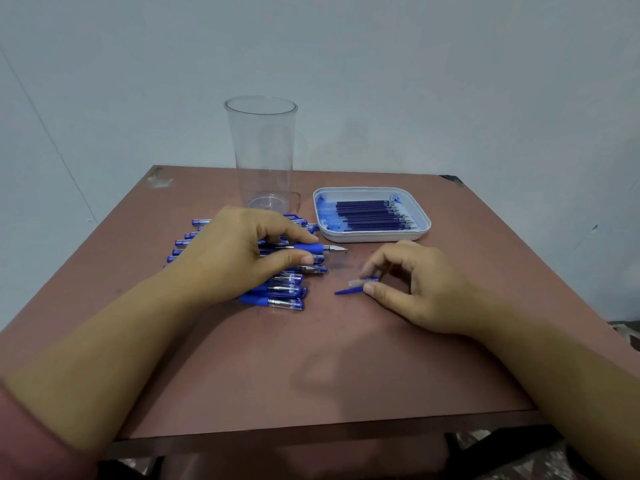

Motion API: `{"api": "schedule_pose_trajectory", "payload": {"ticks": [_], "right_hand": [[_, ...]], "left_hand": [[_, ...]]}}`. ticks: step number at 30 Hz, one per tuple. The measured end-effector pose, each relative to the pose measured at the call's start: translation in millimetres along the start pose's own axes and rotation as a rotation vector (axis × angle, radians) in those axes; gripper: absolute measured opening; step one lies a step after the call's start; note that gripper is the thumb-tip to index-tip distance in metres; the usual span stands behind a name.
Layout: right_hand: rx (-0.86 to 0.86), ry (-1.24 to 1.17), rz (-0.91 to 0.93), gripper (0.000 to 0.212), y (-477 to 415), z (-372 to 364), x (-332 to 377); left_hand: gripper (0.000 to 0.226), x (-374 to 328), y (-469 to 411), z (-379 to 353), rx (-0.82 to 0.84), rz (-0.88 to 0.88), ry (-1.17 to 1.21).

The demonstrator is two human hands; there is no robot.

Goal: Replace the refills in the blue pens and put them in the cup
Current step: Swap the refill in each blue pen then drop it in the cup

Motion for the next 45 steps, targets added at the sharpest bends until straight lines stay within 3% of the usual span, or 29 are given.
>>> {"api": "schedule_pose_trajectory", "payload": {"ticks": [3, 10, 18, 25, 30, 35, 40, 45], "right_hand": [[-0.002, 0.077, 0.041, 0.011, -3.3, -4.0, -1.0], [-0.270, 0.167, 0.146, 0.028, -19.7, -3.3, 15.6], [-0.394, 0.215, 0.325, 0.012, -19.9, -8.1, 17.9], [-0.439, 0.188, 0.373, 0.014, -18.0, -6.9, 18.3], [-0.387, 0.083, 0.267, 0.026, -17.6, -7.7, 18.4], [-0.359, 0.137, 0.294, 0.010, -20.6, -11.0, 15.6], [-0.367, 0.066, 0.230, 0.021, -19.3, -9.4, 17.3], [-0.347, 0.098, 0.258, 0.010, -20.7, -13.9, 16.8]], "left_hand": [[0.016, 1.2, 0.5, -1.6, -0.018, -0.010, -0.002], [0.030, 0.5, 0.1, -3.4, -0.058, -0.061, -0.022], [0.022, -3.0, 0.4, -8.9, -0.059, -0.065, -0.014], [0.018, -2.8, 1.6, -10.5, -0.020, -0.032, -0.008], [0.019, -3.0, 1.5, -8.6, -0.064, -0.062, -0.046], [0.022, -1.1, 1.3, -9.6, -0.062, -0.070, -0.084], [0.023, -1.7, 0.6, -10.7, -0.054, -0.069, -0.086], [0.023, -3.6, 1.2, -11.4, -0.049, -0.080, -0.073]]}}
Point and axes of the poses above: each hand's wrist, its own y-axis away from the middle knuckle, its own z-axis out of the back of the hand, x = y × z, the point moved 3 cm from there along -y, towards the middle knuckle, and after that the axes turned 3 degrees about z, right-handed, at the moved point
